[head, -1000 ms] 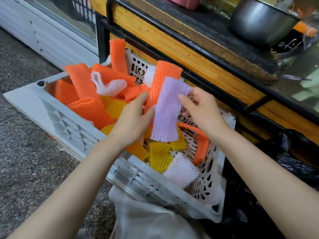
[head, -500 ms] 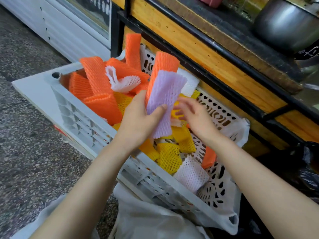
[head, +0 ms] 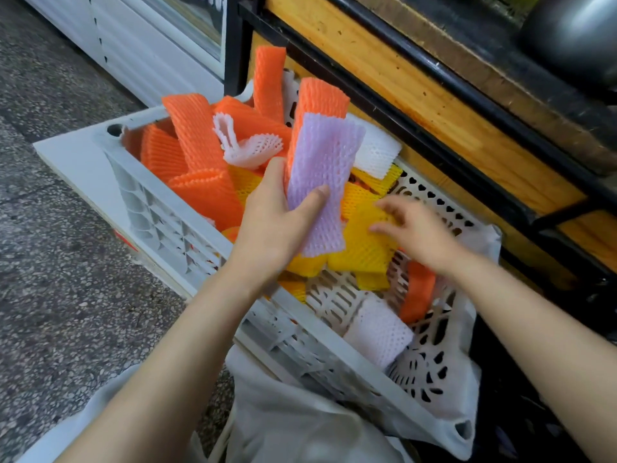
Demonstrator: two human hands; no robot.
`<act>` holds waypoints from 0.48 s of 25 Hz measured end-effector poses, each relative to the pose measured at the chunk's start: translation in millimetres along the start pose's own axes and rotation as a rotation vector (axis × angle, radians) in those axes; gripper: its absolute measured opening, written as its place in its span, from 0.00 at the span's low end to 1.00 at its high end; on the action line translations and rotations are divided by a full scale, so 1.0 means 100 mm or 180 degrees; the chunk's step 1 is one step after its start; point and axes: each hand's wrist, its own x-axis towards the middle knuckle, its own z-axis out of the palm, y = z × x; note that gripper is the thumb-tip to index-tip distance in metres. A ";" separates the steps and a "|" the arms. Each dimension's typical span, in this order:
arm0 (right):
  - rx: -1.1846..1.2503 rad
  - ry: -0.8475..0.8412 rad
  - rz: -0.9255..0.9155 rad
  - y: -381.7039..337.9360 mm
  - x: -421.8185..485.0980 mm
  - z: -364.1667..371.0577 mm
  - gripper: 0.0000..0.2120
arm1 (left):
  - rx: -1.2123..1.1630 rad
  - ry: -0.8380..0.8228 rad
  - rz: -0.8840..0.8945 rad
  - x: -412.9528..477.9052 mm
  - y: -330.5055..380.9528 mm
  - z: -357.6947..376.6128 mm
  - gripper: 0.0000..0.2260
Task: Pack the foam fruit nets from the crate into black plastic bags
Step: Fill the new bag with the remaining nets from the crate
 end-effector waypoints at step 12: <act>-0.0293 -0.2598 0.0744 0.50 -0.39 0.43 0.14 | 0.0268 -0.0276 0.0128 -0.17 0.06 0.21 0.07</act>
